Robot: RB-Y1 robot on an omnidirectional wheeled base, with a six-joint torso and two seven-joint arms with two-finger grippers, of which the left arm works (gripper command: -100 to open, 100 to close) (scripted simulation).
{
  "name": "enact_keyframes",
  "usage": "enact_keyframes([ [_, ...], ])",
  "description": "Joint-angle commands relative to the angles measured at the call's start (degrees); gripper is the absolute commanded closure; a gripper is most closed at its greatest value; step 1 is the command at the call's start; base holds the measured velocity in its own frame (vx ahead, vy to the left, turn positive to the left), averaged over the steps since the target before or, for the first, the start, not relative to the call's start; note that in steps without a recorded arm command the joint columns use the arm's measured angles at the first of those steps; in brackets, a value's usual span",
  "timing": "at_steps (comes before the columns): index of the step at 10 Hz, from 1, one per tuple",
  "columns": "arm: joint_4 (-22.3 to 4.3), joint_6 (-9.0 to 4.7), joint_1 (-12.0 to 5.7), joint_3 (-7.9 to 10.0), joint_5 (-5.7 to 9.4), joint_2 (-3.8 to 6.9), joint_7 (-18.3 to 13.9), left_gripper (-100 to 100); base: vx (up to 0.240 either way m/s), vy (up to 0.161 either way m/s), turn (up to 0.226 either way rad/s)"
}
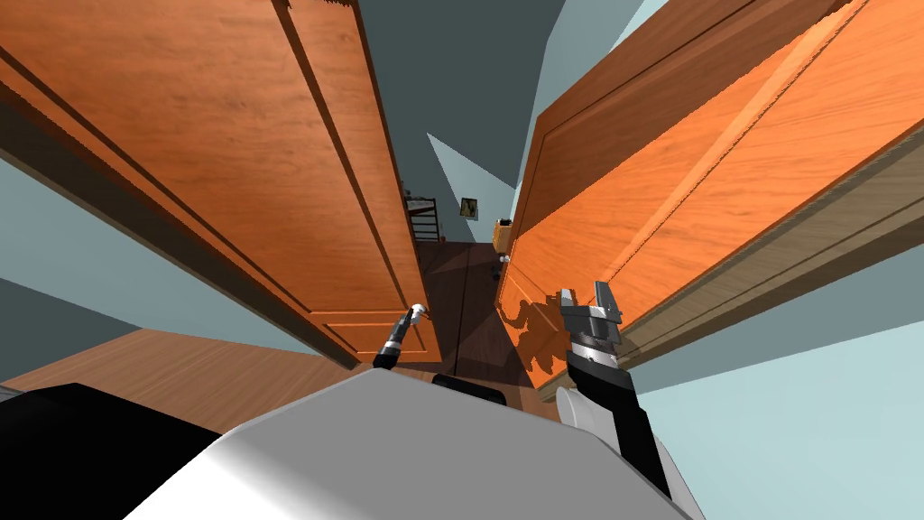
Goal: Push the door open
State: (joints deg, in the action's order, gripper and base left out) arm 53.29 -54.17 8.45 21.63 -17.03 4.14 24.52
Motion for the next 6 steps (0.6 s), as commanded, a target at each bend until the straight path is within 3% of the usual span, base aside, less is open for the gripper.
enact_keyframes([
  [1, 0.12, -0.11, 0.09, -1.02, 2.03, 0.05, -2.86, -100, -0.041, 0.025, -0.085],
  [3, 0.29, -0.25, 0.20, -2.54, 5.08, 0.09, -6.12, -100, -0.058, 0.030, -0.091],
  [4, 0.29, -0.25, 0.20, -2.54, 5.08, 0.09, -6.81, -100, -0.037, 0.028, -0.022],
  [6, 0.48, -0.40, 0.31, -4.22, 8.45, 0.09, -10.39, -100, -0.034, 0.027, -0.063],
])
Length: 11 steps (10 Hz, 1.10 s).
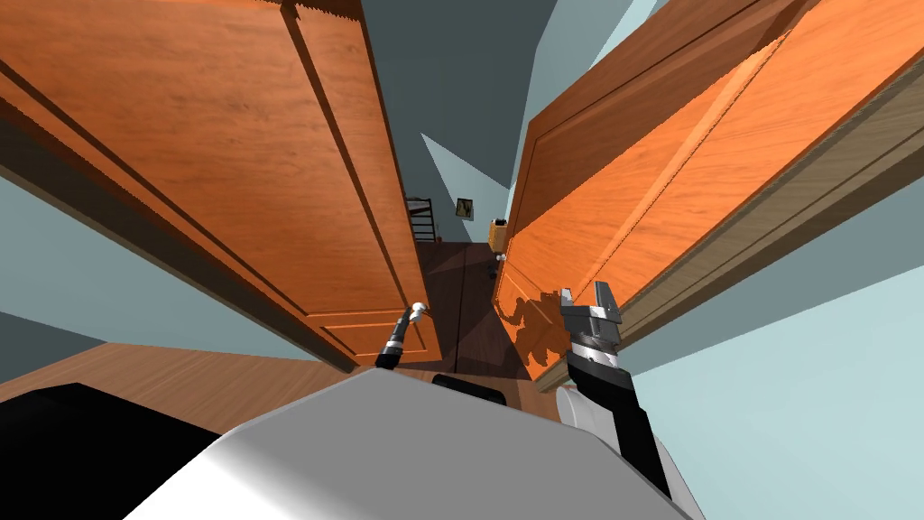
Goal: Push the door open
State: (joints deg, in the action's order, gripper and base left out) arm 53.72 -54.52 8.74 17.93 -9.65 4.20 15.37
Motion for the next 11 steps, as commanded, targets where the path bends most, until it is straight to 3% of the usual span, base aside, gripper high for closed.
enact_keyframes([
  [1, 0.05, -0.04, 0.02, -0.53, 1.07, 0.03, -1.88, -100, -0.032, 0.025, -0.052],
  [3, 0.26, -0.21, 0.14, -2.37, 4.75, 0.00, -5.55, -100, -0.048, 0.027, -0.087],
  [4, 0.26, -0.21, 0.14, -2.37, 4.75, 0.00, -6.34, -100, -0.041, 0.023, -0.036],
  [6, 0.49, -0.39, 0.28, -4.40, 8.61, -0.11, -9.98, -100, -0.051, 0.024, -0.097],
  [7, 0.49, -0.39, 0.28, -4.40, 8.81, -0.11, -11.00, -100, -0.048, 0.029, -0.036],
  [8, 0.61, -0.48, 0.35, -5.42, 10.86, -0.16, -12.98, -100, -0.044, 0.026, -0.067],
  [9, 0.61, -0.48, 0.35, -5.42, 10.86, -0.16, -13.33, -100, -0.030, 0.024, -0.038],
  [11, 0.86, -0.67, 0.49, -7.58, 14.85, -0.36, -17.07, -100, -0.049, 0.038, -0.083],
])
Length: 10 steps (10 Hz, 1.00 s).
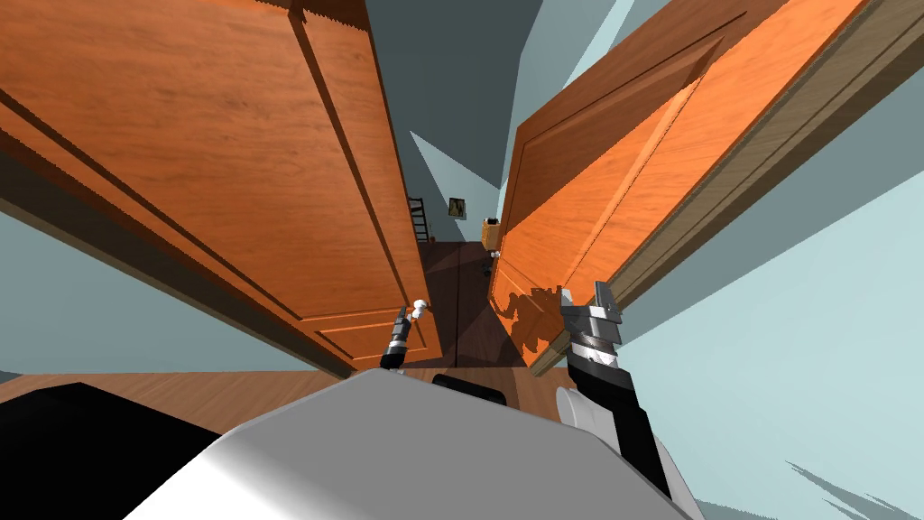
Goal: Push the door open
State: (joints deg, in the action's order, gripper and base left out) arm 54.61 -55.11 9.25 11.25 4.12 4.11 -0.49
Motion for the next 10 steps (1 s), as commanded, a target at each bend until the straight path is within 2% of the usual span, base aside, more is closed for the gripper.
enact_keyframes([
  [1, -0.04, -0.09, -0.02, -0.90, 1.41, -0.27, -2.20, -100, -0.044, 0.032, -0.056],
  [2, 0.09, -0.18, 0.05, -1.99, 3.59, -0.38, -4.19, -100, -0.047, 0.033, -0.083],
  [3, 0.09, -0.18, 0.05, -1.99, 3.59, -0.38, -4.56, -100, -0.040, 0.024, -0.040],
  [5, 0.34, -0.38, 0.20, -4.21, 7.73, -0.68, -8.22, -100, -0.055, 0.027, -0.085],
  [6, 0.34, -0.38, 0.20, -4.21, 8.05, -0.68, -9.30, -100, -0.050, 0.030, -0.037],
  [7, 0.47, -0.48, 0.28, -5.32, 10.27, -0.85, -11.10, -100, -0.052, 0.033, -0.068],
  [8, 0.47, -0.48, 0.28, -5.32, 10.27, -0.85, -11.67, -100, -0.044, 0.023, -0.042],
  [9, 0.60, -0.58, 0.35, -6.44, 12.50, -1.04, -13.63, -100, -0.044, 0.019, -0.051],
  [10, 0.60, -0.58, 0.35, -6.44, 12.50, -1.04, -14.04, -100, -0.032, 0.023, -0.055],
])
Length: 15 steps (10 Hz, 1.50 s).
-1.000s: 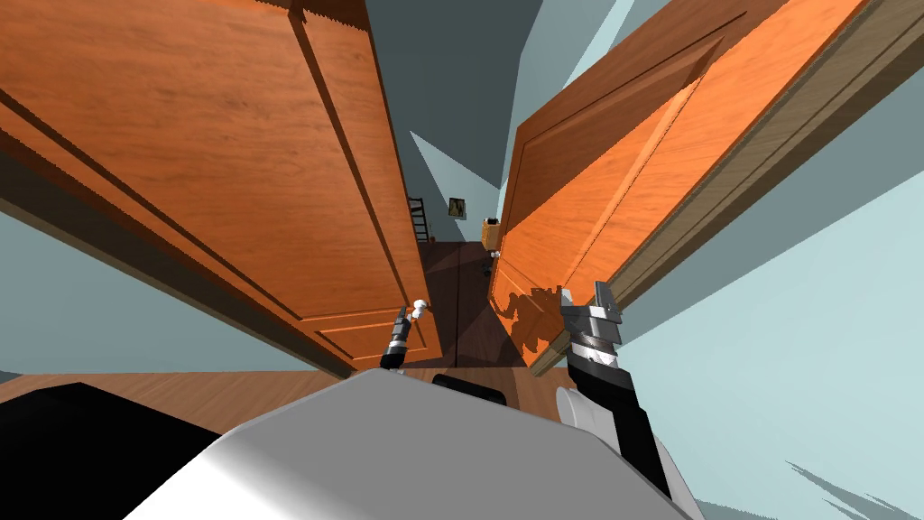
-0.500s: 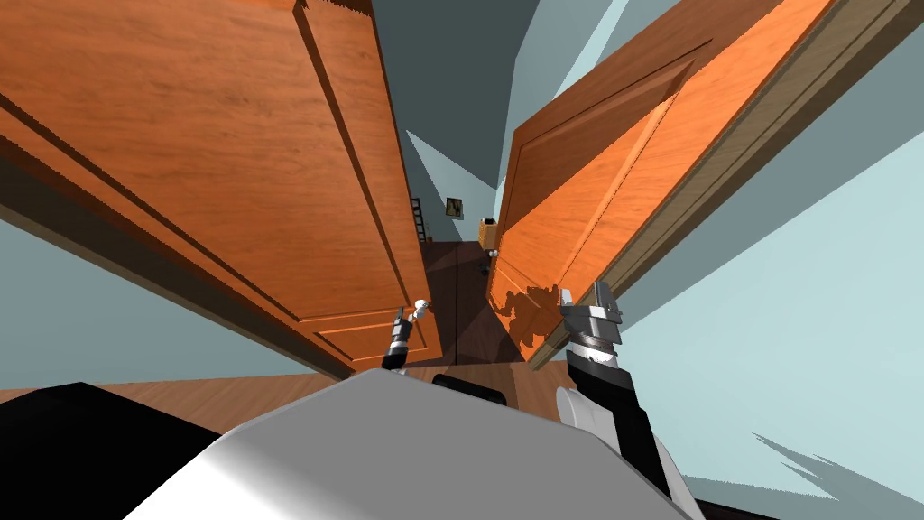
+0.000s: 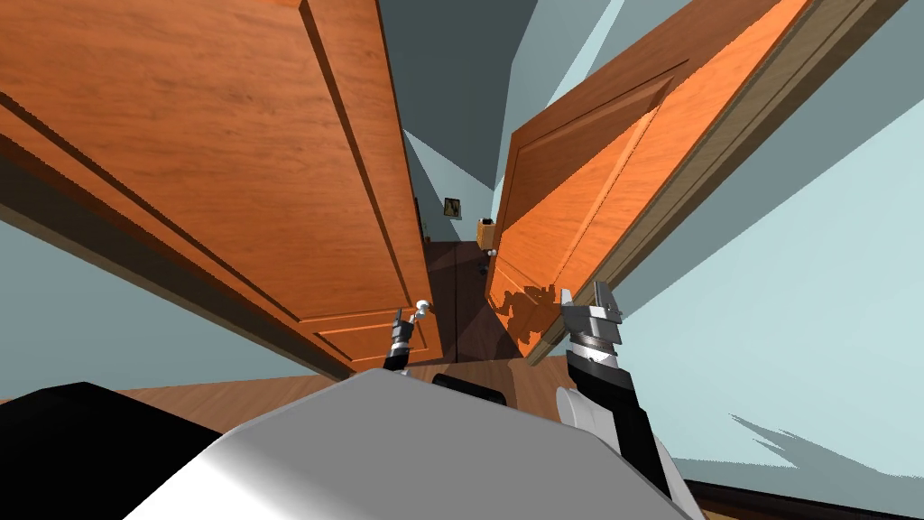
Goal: Push the door open
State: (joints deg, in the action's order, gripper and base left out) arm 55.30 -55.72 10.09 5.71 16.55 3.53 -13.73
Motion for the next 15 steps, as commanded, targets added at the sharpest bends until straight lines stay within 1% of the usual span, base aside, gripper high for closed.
enact_keyframes([
  [1, 0.03, -0.07, -0.41, -2.01, 2.30, -0.66, -2.86, -100, -0.046, 0.032, -0.085],
  [2, 0.03, -0.07, -0.41, -2.01, 2.30, -0.66, -3.16, -100, -0.045, 0.021, -0.032],
  [3, 0.16, -0.17, -0.34, -3.10, 4.49, -0.88, -5.53, -100, -0.045, 0.019, -0.058],
  [4, 0.28, -0.26, -0.27, -4.18, 6.64, -1.13, -6.90, -100, -0.064, 0.037, -0.110],
  [5, 0.28, -0.26, -0.27, -4.18, 6.65, -1.13, -7.89, -100, -0.053, 0.030, -0.041],
  [6, 0.41, -0.36, -0.20, -5.26, 8.82, -1.37, -9.75, -100, -0.055, 0.031, -0.092],
  [7, 0.41, -0.36, -0.20, -5.26, 8.82, -1.37, -10.25, -100, -0.044, 0.025, -0.038],
  [8, 0.52, -0.45, -0.13, -6.30, 10.89, -1.64, -12.27, -100, -0.042, 0.023, -0.050],
  [9, 0.52, -0.45, -0.13, -6.30, 10.89, -1.64, -12.59, -100, -0.043, 0.009, -0.052],
  [10, 0.64, -0.54, -0.06, -7.31, 12.92, -1.92, -14.69, -100, -0.045, 0.015, -0.072],
  [12, 0.64, -0.54, -0.06, -7.31, 12.92, -1.92, -14.92, -100, -0.024, 0.010, -0.017],
  [13, 0.76, -0.63, 0.01, -8.33, 14.95, -2.20, -17.18, -100, -0.028, 0.014, -0.060],
  [14, 0.76, -0.63, 0.01, -8.33, 14.95, -2.20, -17.25, -100, -0.026, 0.024, -0.063],
  [15, 0.86, -0.72, 0.07, -9.26, 16.82, -2.50, -19.49, -100, -0.037, 0.009, -0.068],
])
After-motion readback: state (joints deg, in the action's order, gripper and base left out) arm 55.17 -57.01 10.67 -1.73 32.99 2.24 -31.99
